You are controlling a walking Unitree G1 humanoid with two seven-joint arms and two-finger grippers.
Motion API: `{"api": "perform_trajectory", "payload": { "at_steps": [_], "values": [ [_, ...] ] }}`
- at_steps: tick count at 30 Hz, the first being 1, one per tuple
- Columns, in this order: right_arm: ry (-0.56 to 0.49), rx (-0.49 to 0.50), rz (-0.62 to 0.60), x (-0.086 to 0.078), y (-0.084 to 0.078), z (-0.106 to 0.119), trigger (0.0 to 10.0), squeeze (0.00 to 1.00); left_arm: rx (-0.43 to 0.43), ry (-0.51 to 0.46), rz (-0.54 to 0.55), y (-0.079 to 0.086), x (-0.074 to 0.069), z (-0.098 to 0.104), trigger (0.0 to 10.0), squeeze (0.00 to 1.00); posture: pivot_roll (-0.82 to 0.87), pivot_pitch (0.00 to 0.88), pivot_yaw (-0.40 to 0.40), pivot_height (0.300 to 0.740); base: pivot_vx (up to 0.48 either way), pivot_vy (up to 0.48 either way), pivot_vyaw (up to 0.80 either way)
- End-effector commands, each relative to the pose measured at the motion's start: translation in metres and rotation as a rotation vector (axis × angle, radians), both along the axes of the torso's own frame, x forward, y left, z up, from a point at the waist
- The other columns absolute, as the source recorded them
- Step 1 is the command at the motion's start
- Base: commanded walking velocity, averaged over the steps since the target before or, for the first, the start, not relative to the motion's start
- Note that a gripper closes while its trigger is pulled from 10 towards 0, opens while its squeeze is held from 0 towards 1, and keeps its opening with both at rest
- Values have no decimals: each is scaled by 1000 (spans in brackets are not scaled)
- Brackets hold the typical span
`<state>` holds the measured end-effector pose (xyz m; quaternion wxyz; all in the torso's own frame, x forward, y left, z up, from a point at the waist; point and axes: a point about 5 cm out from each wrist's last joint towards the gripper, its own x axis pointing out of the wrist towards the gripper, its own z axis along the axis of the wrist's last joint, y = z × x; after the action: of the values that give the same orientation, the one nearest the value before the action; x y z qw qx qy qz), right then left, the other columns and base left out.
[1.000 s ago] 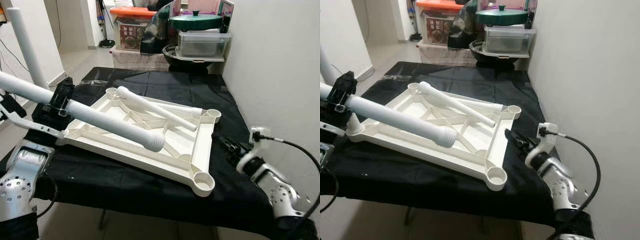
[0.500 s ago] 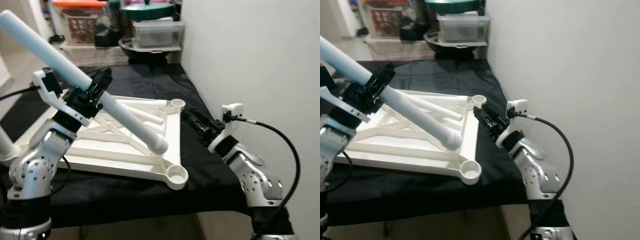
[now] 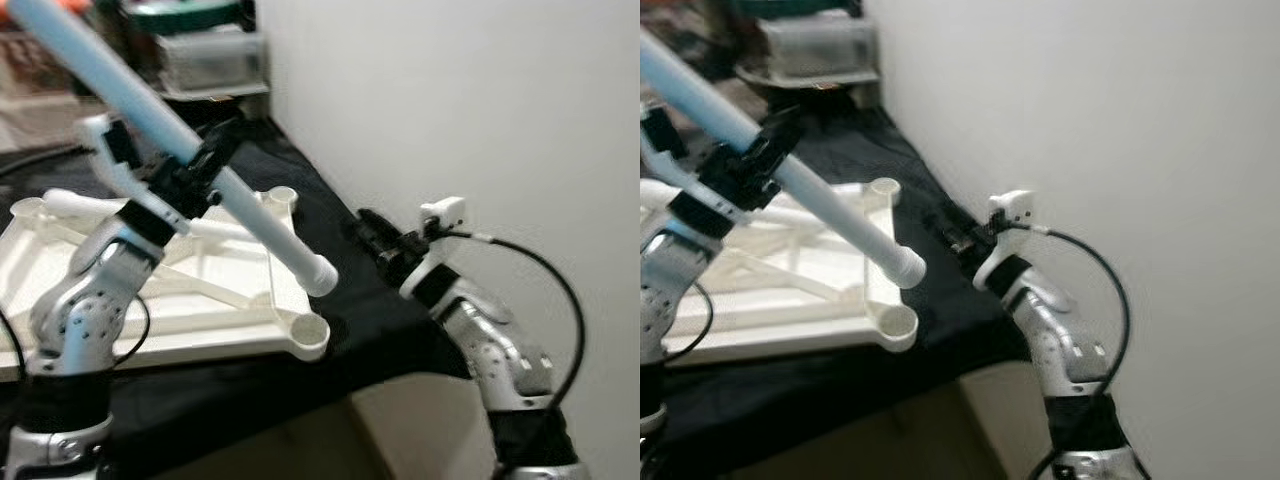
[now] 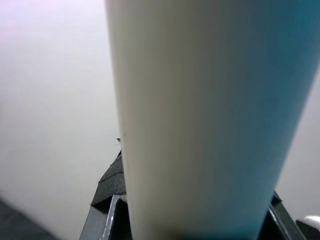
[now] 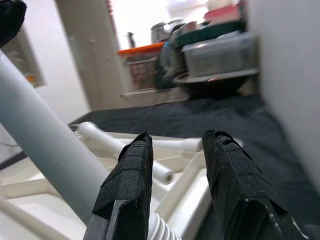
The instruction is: Building children table
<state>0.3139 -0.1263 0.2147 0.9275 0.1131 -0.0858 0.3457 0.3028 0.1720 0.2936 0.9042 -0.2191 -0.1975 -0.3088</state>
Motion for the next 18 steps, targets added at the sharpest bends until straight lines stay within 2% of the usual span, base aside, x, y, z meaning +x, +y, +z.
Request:
{"api": "perform_trajectory", "payload": {
  "at_steps": [1,5,10,13,14,15,17,18],
  "values": [
    [-22,-10,30,-2,8,3,10000,0,11,-25,8,1,-1,5,10000,0,56,0,-30,740,0,0,-775],
    [-31,-34,35,-1,10,5,10000,0,31,-33,-8,-2,1,7,10000,0,57,0,-30,740,0,0,-763],
    [-52,-115,62,-1,12,8,10000,0,79,-45,-39,-7,5,8,10000,0,60,0,-35,740,0,0,0],
    [-85,-220,118,3,9,12,10000,0,166,-76,-133,-17,5,11,10000,0,58,0,-35,740,0,0,0],
    [-85,-220,118,3,9,12,10000,0,166,-76,-133,-17,5,11,10000,0,58,0,-35,740,0,0,0],
    [-99,-292,144,6,5,14,10000,216,225,-92,-182,-21,5,11,10000,0,59,0,-36,740,0,0,0],
    [-100,-313,153,7,3,14,10000,216,254,-98,-198,-23,6,11,10000,0,59,0,-36,740,0,0,0],
    [-108,-335,195,6,3,16,10000,1000,277,-103,-203,-24,8,11,10000,0,61,0,-39,740,0,0,0]
  ]
}}
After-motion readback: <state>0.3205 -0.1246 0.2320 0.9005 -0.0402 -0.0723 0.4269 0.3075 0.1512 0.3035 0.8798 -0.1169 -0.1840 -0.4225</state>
